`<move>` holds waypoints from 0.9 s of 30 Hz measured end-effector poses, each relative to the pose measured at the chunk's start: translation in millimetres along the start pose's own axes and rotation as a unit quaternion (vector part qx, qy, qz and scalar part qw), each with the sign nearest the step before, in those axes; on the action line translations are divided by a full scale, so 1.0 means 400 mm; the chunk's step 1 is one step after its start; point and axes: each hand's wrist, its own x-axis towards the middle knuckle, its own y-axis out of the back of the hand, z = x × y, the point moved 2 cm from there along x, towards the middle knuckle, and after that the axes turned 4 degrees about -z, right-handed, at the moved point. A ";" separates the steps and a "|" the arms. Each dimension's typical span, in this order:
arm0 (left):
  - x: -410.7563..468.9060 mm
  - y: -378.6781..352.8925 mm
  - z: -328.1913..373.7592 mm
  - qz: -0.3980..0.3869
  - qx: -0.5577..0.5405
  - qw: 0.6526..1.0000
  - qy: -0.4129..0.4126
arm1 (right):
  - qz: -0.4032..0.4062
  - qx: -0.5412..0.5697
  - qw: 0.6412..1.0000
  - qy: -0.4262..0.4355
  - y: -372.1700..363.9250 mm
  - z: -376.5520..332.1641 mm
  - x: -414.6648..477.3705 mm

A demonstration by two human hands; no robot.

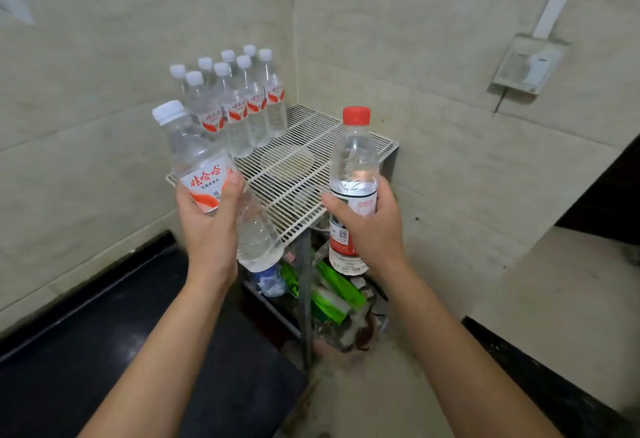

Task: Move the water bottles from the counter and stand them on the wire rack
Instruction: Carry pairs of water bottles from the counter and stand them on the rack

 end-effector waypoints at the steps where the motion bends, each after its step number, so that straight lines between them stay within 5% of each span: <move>1: 0.038 -0.025 -0.008 0.007 0.002 1.000 0.001 | -0.012 0.004 1.000 -0.002 0.002 -0.006 0.046; 13: 0.353 -0.172 -0.091 0.057 0.074 0.996 0.002 | -0.088 0.127 0.987 -0.035 -0.042 0.000 0.504; 21: 0.484 -0.198 -0.171 0.154 0.106 0.982 -0.003 | -0.254 0.214 0.940 -0.074 -0.180 0.065 0.794; 27: 0.548 -0.201 -0.202 0.205 0.186 0.961 0.009 | -0.367 0.127 0.921 -0.020 -0.283 0.097 0.940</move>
